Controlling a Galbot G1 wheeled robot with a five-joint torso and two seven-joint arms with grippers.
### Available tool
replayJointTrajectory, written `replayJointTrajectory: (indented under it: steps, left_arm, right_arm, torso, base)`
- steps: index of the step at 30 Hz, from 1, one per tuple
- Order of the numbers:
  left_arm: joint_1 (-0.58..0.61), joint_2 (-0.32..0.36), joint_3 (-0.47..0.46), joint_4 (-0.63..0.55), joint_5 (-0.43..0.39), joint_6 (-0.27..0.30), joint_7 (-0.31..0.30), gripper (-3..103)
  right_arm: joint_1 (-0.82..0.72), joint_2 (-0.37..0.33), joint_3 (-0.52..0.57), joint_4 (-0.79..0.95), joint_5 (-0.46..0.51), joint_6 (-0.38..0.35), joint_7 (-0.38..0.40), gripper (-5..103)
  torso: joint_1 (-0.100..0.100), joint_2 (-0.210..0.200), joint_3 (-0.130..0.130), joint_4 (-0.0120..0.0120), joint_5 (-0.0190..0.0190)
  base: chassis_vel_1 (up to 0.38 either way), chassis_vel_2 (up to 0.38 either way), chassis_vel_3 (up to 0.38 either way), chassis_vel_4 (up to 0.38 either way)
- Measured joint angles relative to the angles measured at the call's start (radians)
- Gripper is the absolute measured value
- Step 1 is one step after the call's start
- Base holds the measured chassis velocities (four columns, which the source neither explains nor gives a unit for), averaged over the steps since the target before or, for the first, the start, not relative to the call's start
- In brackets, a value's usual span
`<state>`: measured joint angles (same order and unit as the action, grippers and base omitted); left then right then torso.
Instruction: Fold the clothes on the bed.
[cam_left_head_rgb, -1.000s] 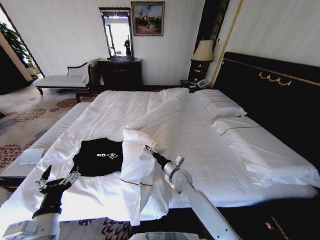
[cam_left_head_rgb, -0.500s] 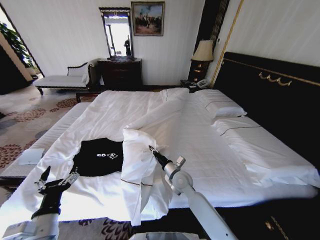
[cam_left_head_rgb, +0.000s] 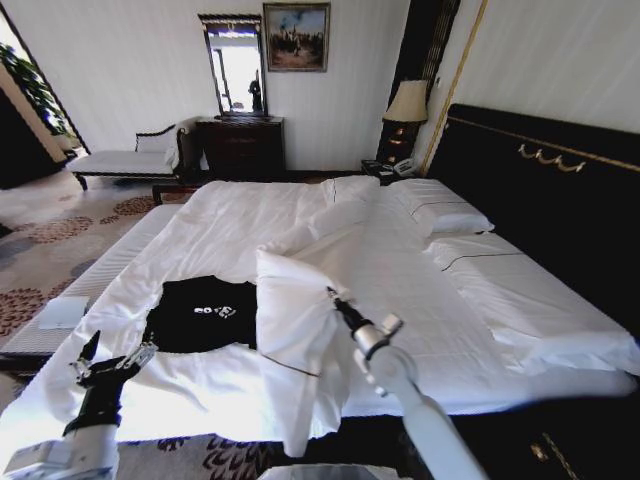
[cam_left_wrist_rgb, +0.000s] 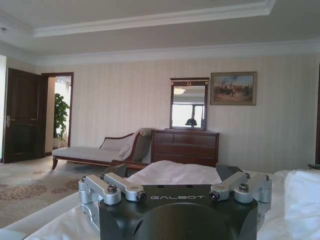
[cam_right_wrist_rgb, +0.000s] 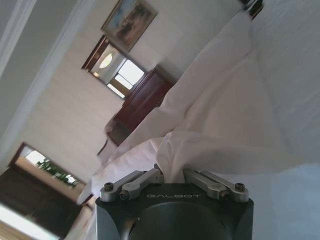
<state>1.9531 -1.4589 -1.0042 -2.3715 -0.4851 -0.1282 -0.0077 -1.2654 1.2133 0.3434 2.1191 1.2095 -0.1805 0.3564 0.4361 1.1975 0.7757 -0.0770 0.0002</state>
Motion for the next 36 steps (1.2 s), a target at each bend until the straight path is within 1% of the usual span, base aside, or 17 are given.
replayJointTrajectory:
  steps: [1, 2, 5, 7, 10, 11, 15, 16, 18, 20, 21, 24, 25, 29, 30, 34, 36]
  left_arm:
    - [-0.003, 0.0, 0.002, 0.001, 0.0, 0.001, 0.0, 100]
    - [-0.003, 0.0, 0.002, 0.001, 0.0, 0.001, 0.0, 100]
    - [-0.012, 0.004, 0.01, 0.003, 0.0, 0.005, 0.0, 100]
    - [-0.015, 0.005, 0.012, 0.004, 0.0, 0.006, -0.001, 100]
    - [-0.024, 0.006, 0.024, 0.008, 0.0, 0.009, -0.001, 100]
    - [-0.024, 0.006, 0.024, 0.008, 0.0, 0.009, -0.001, 100]
    - [-0.023, 0.009, 0.026, 0.018, -0.002, 0.002, -0.001, 100]
    - [-0.023, 0.009, 0.026, 0.018, -0.002, 0.002, -0.001, 100]
    - [-0.023, 0.014, 0.02, 0.022, -0.01, -0.001, -0.001, 100]
    - [-0.025, 0.02, 0.016, 0.024, -0.017, -0.002, -0.001, 100]
    - [-0.025, 0.02, 0.016, 0.024, -0.017, -0.002, -0.001, 100]
    - [-0.034, 0.027, 0.015, 0.029, -0.024, -0.002, -0.001, 100]
    - [-0.034, 0.027, 0.015, 0.029, -0.024, -0.002, -0.001, 100]
    - [-0.051, 0.034, 0.022, 0.051, -0.028, -0.001, -0.001, 100]
    - [-0.051, 0.034, 0.022, 0.051, -0.028, -0.001, -0.001, 100]
    - [-0.064, 0.041, 0.029, 0.081, -0.032, -0.006, -0.001, 100]
    - [-0.067, 0.044, 0.03, 0.088, -0.034, -0.007, -0.001, 100]
  right_arm:
    - [-0.022, -0.005, 0.032, 0.028, 0.002, -0.003, 0.02, 1]
    - [-0.022, -0.005, 0.032, 0.028, 0.002, -0.003, 0.02, 1]
    - [-0.116, -0.015, 0.139, 0.119, 0.005, -0.005, 0.092, 1]
    - [-0.138, -0.015, 0.159, 0.135, 0.002, -0.005, 0.104, 1]
    - [-0.238, 0.0, 0.259, 0.209, -0.035, -0.005, 0.158, 1]
    - [-0.238, 0.0, 0.259, 0.209, -0.035, -0.005, 0.158, 1]
    - [-0.337, 0.03, 0.375, 0.287, -0.071, 0.011, 0.259, 1]
    - [-0.337, 0.03, 0.375, 0.287, -0.071, 0.011, 0.259, 1]
    - [-0.376, 0.042, 0.42, 0.315, -0.097, 0.02, 0.309, 1]
    - [-0.417, 0.052, 0.462, 0.343, -0.137, 0.028, 0.375, 1]
    - [-0.417, 0.052, 0.462, 0.343, -0.137, 0.028, 0.375, 1]
    - [-0.473, 0.061, 0.497, 0.383, -0.175, 0.038, 0.502, 1]
    - [-0.473, 0.061, 0.497, 0.383, -0.175, 0.038, 0.502, 1]
    - [-0.552, 0.075, 0.531, 0.389, -0.179, 0.033, 0.669, 1]
    - [-0.552, 0.075, 0.531, 0.389, -0.179, 0.033, 0.669, 1]
    - [-0.609, 0.082, 0.585, 0.388, -0.211, 0.015, 0.75, 1]
    - [-0.617, 0.082, 0.599, 0.388, -0.22, 0.011, 0.757, 1]
  torso:
    - [0.0, 0.0, 0.0, 0.0, -0.0001]
    - [0.0, 0.0, 0.0, 0.0, -0.0001]
    - [0.0, 0.0, 0.0, 0.0, 0.0]
    - [0.0, 0.0, 0.0, -0.0001, -0.0002]
    - [0.0, 0.0, 0.0, -0.0001, -0.0001]
    - [0.0, 0.0, 0.0, -0.0001, -0.0001]
    - [0.0, 0.0, 0.0, -0.0002, -0.0002]
    - [0.0, 0.0, 0.0, -0.0002, -0.0002]
    - [0.0, 0.0, 0.0, -0.0001, -0.0001]
    - [0.0, 0.0, 0.0, -0.0002, -0.0002]
    - [0.0, 0.0, 0.0, -0.0002, -0.0002]
    - [0.0, 0.0, 0.0, -0.0001, -0.0004]
    - [0.0, 0.0, 0.0, -0.0001, -0.0004]
    - [0.0, 0.0, 0.0, -0.0001, -0.0002]
    - [0.0, 0.0, 0.0, -0.0001, -0.0002]
    - [0.0, 0.0, 0.0, -0.0002, -0.0001]
    - [0.0, 0.0, 0.0, -0.0002, -0.0002]
  base:
    - [0.0, 0.0, 0.0, 0.0]
    - [0.0, 0.0, 0.0, 0.0]
    - [0.0, 0.0, 0.0, 0.0]
    - [0.0, 0.0, 0.0, 0.0]
    - [0.0, 0.0, 0.0, 0.0]
    - [0.0, 0.0, 0.0, 0.0]
    - [0.0, 0.0, 0.0, 0.0]
    - [0.0, 0.0, 0.0, 0.0]
    - [0.0, 0.0, 0.0, 0.0]
    - [0.0, 0.0, 0.0, 0.0]
    - [0.0, 0.0, 0.0, 0.0]
    - [0.0, 0.0, 0.0, 0.0]
    - [0.0, 0.0, 0.0, 0.0]
    - [0.0, 0.0, 0.0, 0.0]
    - [0.0, 0.0, 0.0, 0.0]
    - [0.0, 0.0, 0.0, 0.0]
    - [0.0, 0.0, 0.0, 0.0]
